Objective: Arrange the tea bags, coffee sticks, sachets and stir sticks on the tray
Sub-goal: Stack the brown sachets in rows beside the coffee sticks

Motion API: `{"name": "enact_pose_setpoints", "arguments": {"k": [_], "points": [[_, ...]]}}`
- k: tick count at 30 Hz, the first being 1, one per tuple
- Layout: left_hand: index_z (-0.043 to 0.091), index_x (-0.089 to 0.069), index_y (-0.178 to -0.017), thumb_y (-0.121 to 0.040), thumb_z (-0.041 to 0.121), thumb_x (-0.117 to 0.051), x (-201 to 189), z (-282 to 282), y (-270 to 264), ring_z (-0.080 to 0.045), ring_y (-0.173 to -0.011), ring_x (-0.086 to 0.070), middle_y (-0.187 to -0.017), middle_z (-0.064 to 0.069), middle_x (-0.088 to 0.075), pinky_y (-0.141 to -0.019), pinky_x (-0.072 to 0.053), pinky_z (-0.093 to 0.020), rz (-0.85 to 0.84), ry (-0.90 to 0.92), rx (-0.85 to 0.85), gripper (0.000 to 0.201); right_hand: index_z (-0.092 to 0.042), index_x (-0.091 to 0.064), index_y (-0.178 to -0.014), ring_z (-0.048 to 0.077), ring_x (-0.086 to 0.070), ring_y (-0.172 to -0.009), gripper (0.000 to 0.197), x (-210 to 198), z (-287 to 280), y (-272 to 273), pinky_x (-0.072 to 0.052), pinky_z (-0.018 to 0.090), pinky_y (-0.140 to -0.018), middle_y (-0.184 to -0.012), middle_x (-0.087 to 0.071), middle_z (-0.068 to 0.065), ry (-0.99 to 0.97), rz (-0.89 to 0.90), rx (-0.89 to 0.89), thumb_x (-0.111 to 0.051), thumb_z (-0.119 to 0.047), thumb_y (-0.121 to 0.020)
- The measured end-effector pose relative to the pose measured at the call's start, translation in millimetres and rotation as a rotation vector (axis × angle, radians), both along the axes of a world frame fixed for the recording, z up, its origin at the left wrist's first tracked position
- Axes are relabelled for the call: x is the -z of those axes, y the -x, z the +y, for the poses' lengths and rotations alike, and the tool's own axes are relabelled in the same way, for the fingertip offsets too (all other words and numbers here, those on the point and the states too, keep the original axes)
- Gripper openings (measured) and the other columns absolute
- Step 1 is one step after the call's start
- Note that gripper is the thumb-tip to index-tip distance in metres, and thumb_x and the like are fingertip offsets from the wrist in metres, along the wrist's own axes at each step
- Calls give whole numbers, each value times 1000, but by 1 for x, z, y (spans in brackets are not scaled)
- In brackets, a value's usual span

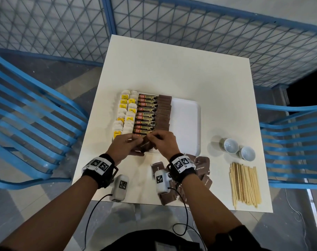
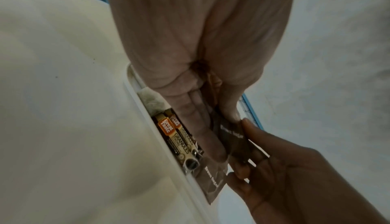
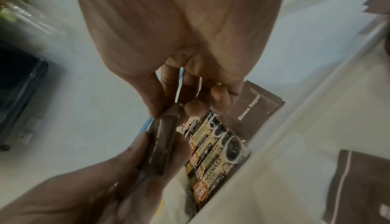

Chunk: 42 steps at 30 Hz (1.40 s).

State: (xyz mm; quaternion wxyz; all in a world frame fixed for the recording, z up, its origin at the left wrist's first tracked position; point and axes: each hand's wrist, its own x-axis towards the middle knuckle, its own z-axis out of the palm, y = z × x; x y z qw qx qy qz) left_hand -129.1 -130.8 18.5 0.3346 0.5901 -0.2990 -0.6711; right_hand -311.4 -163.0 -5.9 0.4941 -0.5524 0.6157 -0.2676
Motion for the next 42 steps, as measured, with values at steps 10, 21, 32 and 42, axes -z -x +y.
{"name": "enact_pose_setpoints", "arguments": {"k": [10, 21, 32, 42], "points": [[-4, -66, -120, -96, 9, -66, -2, 2, 4, -38, -89, -73, -108, -27, -73, -79, -63, -43, 114, -52, 114, 27, -19, -79, -91, 13, -64, -57, 5, -3, 5, 4, -50, 29, -55, -75, -74, -3, -63, -107, 141, -76, -22, -88], [0, -66, -119, -94, -1, -67, 9, 0, 8, -32, -66, -72, -90, -30, -72, -65, -64, -41, -78, 62, 88, 25, -13, -70, -85, 21, -65, -52, 13, -11, 9, 20, -54, 31, -51, -70, -72, 9, -217, -154, 117, -81, -5, -82], [10, -67, -105, -101, 10, -60, 8, -2, 5, -27, -68, -73, -82, -14, -76, -62, -62, -39, -234, 58, 104, 8, -15, -75, -96, 12, -66, -75, 18, -4, -1, 42, -53, 19, -72, -85, -73, -2, -76, 143, 132, -81, -24, -83], [13, -68, -105, -103, 11, -55, 18, 7, -3, -20, -69, -71, -86, -5, -78, -57, -54, -31, -332, 54, 223, 13, -16, -76, -97, 17, -68, -80, 21, 14, 22, 54, -53, 23, -76, -78, -70, -2, -130, 297, 160, -84, -25, -79]]}}
